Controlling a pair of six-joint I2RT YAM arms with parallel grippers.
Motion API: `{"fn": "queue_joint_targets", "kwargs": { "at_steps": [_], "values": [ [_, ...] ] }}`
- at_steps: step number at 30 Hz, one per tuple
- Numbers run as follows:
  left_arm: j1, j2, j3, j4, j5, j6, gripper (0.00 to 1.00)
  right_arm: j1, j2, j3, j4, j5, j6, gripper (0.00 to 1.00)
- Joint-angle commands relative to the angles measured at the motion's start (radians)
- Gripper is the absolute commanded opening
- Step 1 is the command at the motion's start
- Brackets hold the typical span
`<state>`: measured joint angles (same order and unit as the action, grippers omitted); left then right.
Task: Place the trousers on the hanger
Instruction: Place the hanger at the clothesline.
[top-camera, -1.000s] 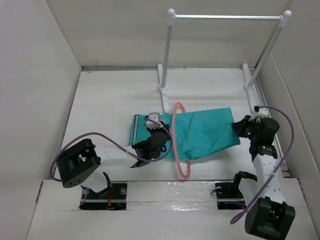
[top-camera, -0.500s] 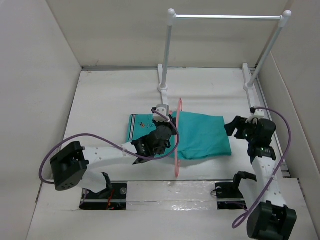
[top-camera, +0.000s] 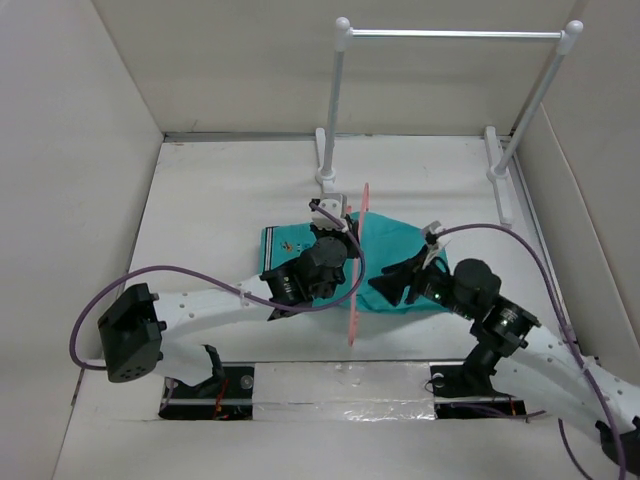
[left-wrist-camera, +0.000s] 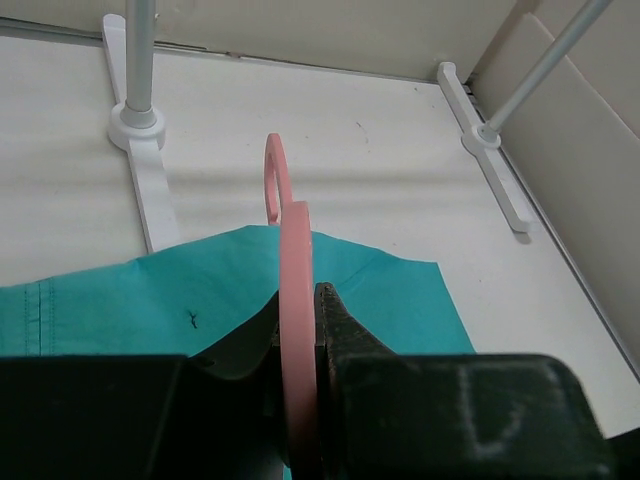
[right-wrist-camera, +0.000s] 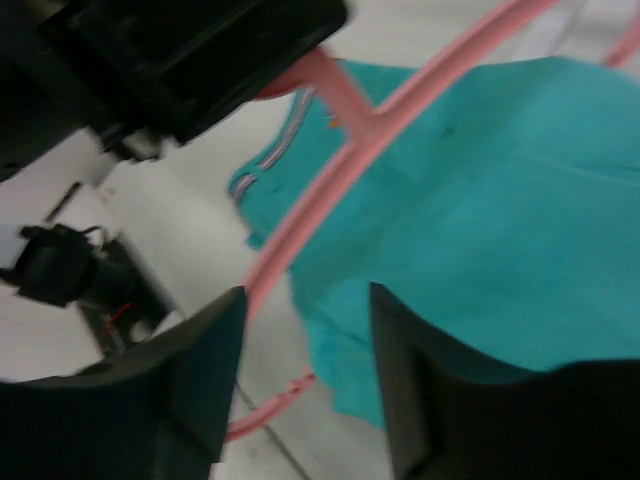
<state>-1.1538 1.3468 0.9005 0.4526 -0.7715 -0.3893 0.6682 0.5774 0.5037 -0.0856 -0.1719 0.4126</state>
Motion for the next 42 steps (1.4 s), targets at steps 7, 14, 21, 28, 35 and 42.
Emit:
{"fn": "queue_joint_targets", "kwargs": {
  "at_steps": [7,14,21,28,35,42],
  "values": [
    [-0.018,-0.051,0.097,0.07,0.006,0.026,0.0,0.35,0.206,0.056,0.21,0.408,0.155,0.78],
    [-0.027,-0.069,0.093,0.057,0.008,0.018,0.0,0.35,0.295,0.021,0.312,0.405,0.193,0.7],
    [-0.027,-0.044,0.162,0.034,0.0,0.036,0.0,0.369,0.383,0.006,0.431,0.318,0.244,0.44],
    [-0.027,-0.014,0.218,0.043,0.017,0.061,0.0,0.378,0.366,-0.027,0.494,0.308,0.282,0.17],
    [-0.027,0.023,0.27,0.055,0.075,0.079,0.0,0.378,0.283,-0.076,0.582,0.319,0.304,0.0],
    [-0.027,0.034,0.337,0.089,0.175,0.113,0.36,0.349,0.136,-0.073,0.578,0.299,0.35,0.0]
  ]
}}
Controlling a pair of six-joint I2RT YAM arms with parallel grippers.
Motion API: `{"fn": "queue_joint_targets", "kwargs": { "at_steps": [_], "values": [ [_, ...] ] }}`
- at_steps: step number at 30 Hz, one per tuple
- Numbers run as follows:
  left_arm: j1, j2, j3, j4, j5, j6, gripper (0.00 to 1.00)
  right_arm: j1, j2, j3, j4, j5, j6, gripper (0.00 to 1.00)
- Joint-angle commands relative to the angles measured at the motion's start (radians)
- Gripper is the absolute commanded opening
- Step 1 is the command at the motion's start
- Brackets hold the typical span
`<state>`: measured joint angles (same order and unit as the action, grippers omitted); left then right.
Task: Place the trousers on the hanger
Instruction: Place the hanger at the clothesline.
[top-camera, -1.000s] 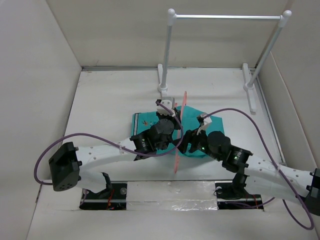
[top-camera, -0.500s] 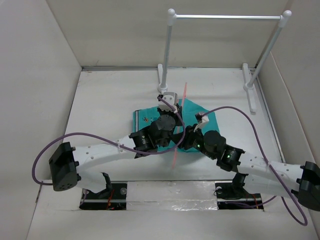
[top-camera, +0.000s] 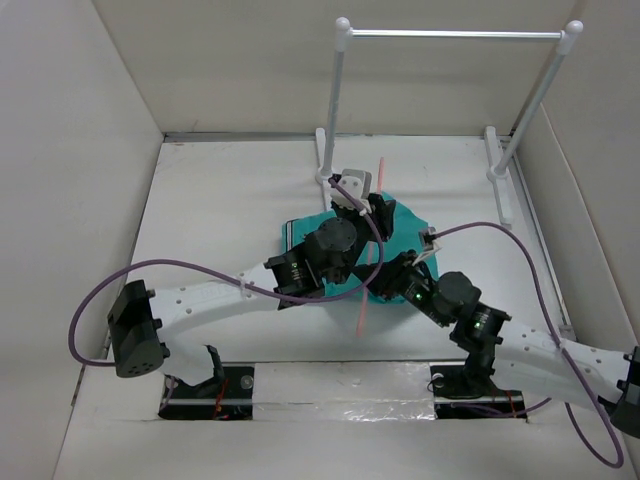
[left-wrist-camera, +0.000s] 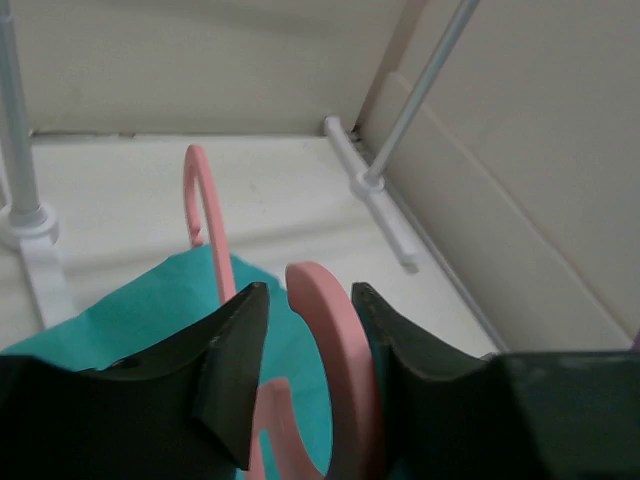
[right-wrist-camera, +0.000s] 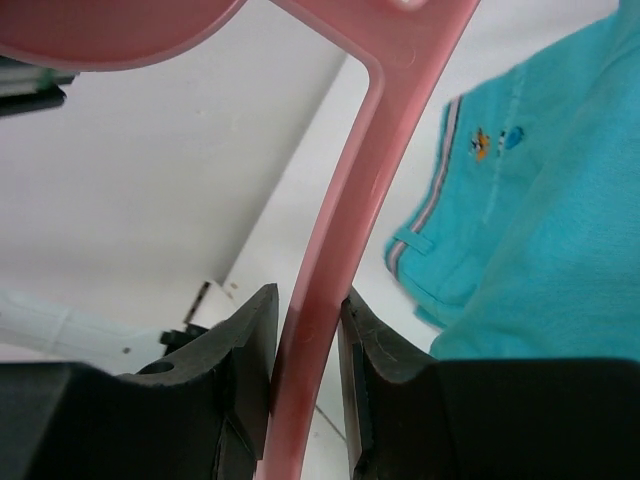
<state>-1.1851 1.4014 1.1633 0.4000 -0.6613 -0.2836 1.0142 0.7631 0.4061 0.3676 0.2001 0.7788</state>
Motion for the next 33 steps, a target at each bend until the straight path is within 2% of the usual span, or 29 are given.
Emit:
{"fn": "queue_joint_targets", "kwargs": {
  "at_steps": [1,9,12,17,24,29,33],
  "values": [
    [0.004,-0.027,0.078,0.152,0.077,0.012,0.4,-0.011,-0.077,0.026,0.128,-0.08,-0.006,0.0],
    [0.004,-0.051,0.125,0.159,0.138,0.095,0.71,-0.12,-0.157,0.057,0.102,-0.142,0.022,0.0],
    [0.004,-0.09,0.134,0.152,0.117,0.126,0.77,-0.21,-0.163,0.088,0.079,-0.226,0.022,0.0],
    [0.033,-0.225,0.07,0.171,0.114,0.133,0.79,-0.363,-0.163,0.131,0.028,-0.31,0.005,0.0],
    [0.078,-0.346,0.026,0.14,0.132,0.132,0.78,-0.476,-0.097,0.152,0.077,-0.432,0.016,0.0],
    [0.078,-0.427,-0.115,0.122,0.101,0.087,0.74,-0.601,-0.029,0.242,0.119,-0.491,0.046,0.0],
    [0.126,-0.476,-0.253,0.106,0.095,-0.017,0.72,-0.655,0.042,0.28,0.226,-0.541,0.115,0.0]
  ]
}}
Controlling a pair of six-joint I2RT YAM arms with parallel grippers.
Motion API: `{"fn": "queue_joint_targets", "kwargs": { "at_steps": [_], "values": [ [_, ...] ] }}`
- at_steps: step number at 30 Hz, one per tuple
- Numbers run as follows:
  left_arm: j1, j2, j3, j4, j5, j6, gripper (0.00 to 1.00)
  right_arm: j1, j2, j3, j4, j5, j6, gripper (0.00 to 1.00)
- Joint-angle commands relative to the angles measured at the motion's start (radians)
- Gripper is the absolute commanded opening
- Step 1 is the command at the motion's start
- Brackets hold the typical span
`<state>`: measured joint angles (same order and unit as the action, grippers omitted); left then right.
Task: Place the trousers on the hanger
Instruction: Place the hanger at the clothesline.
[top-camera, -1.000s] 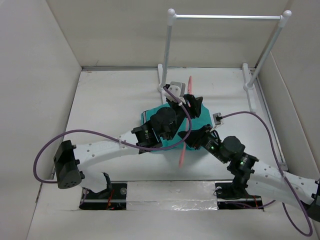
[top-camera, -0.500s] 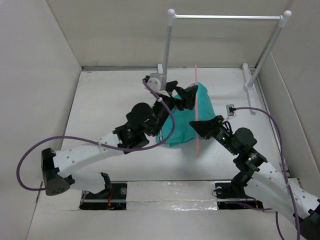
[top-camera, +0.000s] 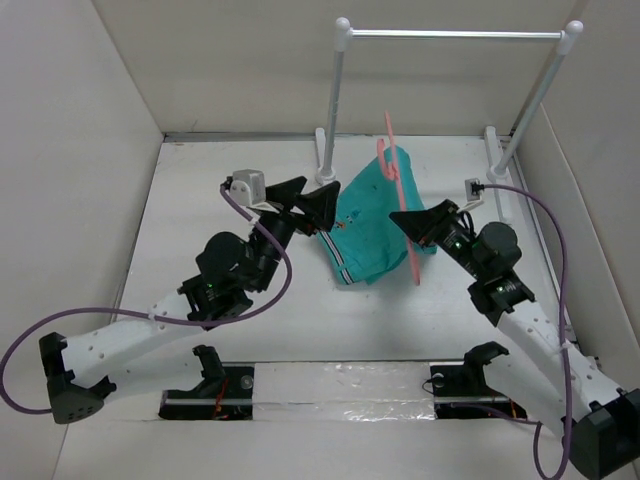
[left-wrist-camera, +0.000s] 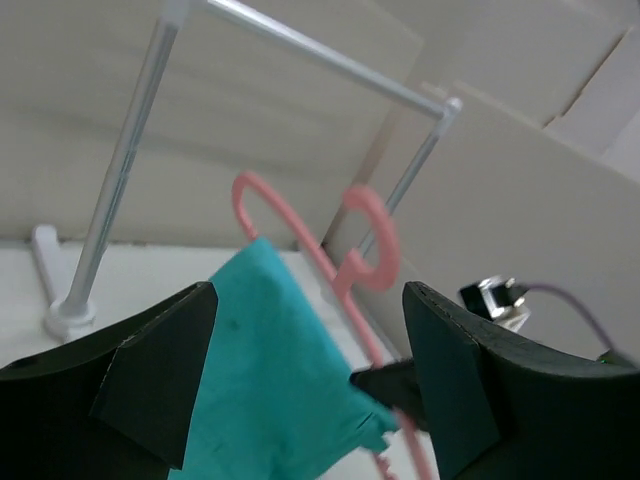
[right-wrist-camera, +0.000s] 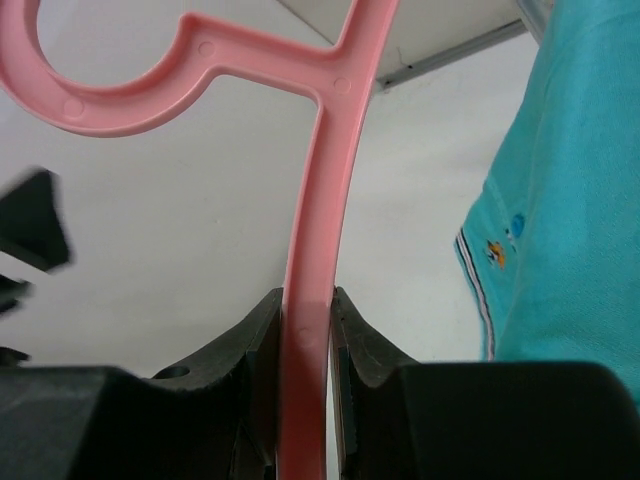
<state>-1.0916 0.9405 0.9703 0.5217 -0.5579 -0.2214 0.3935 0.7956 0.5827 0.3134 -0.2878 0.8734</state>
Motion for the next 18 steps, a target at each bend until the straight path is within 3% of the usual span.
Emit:
{"fn": "queue_joint_targets", "kwargs": {
  "at_steps": [1,5,18],
  "values": [
    [0.033,-0.031,-0.103,-0.026,-0.008,-0.097,0.72,-0.045,0.023,0.108,0.306,-0.056,0.039,0.0],
    [0.065,-0.058,-0.208,-0.051,-0.002,-0.177,0.72,-0.1,0.088,0.14,0.444,-0.059,0.146,0.0],
    [0.065,-0.169,-0.453,-0.104,-0.01,-0.266,0.7,-0.324,0.355,0.376,0.596,-0.134,0.297,0.0]
  ]
}}
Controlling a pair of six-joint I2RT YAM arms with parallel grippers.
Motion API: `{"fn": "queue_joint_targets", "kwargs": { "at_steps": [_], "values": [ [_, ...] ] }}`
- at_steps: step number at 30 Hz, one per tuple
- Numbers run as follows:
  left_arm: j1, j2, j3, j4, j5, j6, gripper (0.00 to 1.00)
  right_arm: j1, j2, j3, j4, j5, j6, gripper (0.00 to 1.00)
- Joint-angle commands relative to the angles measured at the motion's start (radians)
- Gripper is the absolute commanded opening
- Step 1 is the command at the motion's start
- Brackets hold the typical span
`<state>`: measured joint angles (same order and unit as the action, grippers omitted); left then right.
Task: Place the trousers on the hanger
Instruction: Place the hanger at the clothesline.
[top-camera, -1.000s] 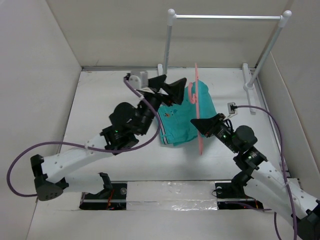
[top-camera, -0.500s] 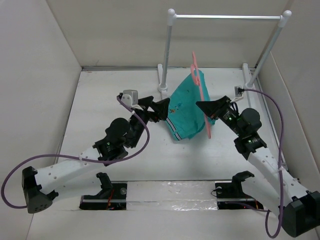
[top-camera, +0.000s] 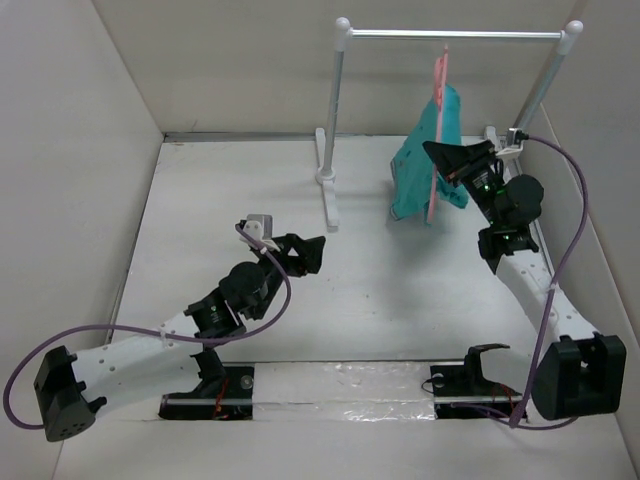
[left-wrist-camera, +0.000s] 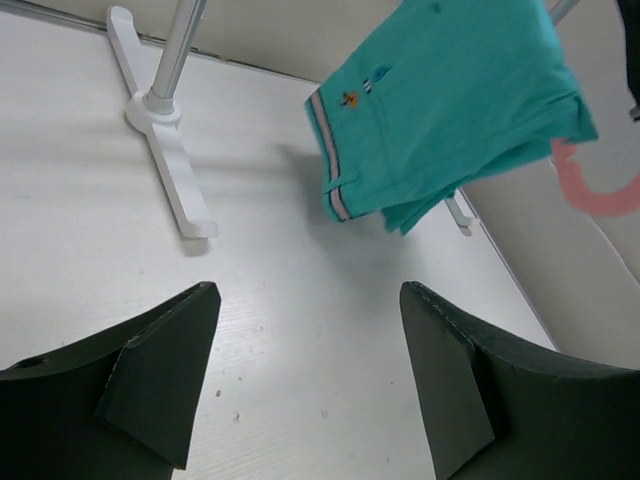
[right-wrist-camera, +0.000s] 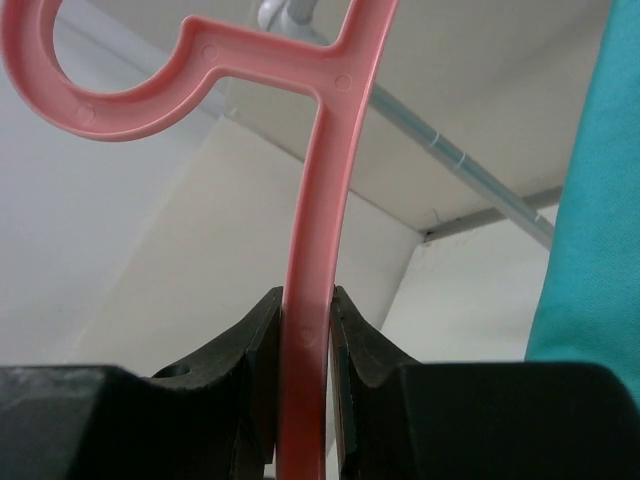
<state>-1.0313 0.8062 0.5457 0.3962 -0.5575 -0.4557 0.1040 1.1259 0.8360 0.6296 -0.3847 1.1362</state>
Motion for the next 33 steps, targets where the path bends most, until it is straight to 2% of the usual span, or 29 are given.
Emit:
{"fn": "queue_joint_targets", "kwargs": {
  "at_steps": [1,5,16,24,33],
  "values": [
    [0.005,-0.053,-0.047,0.017,-0.016,-0.041,0.7,-0.046,0.046,0.136,0.301,-0.057,0.051,0.0],
    [0.005,-0.091,-0.082,-0.019,-0.018,-0.064,0.69,-0.095,0.166,0.216,0.374,-0.105,0.112,0.0],
    [0.005,-0.208,-0.15,-0.12,-0.022,-0.13,0.68,-0.205,0.348,0.399,0.346,-0.166,0.145,0.0],
    [0.005,-0.213,-0.138,-0.148,-0.018,-0.136,0.67,-0.283,0.483,0.491,0.328,-0.21,0.168,0.0],
    [0.005,-0.2,-0.147,-0.151,-0.022,-0.159,0.67,-0.303,0.607,0.566,0.348,-0.253,0.183,0.0]
  ]
}}
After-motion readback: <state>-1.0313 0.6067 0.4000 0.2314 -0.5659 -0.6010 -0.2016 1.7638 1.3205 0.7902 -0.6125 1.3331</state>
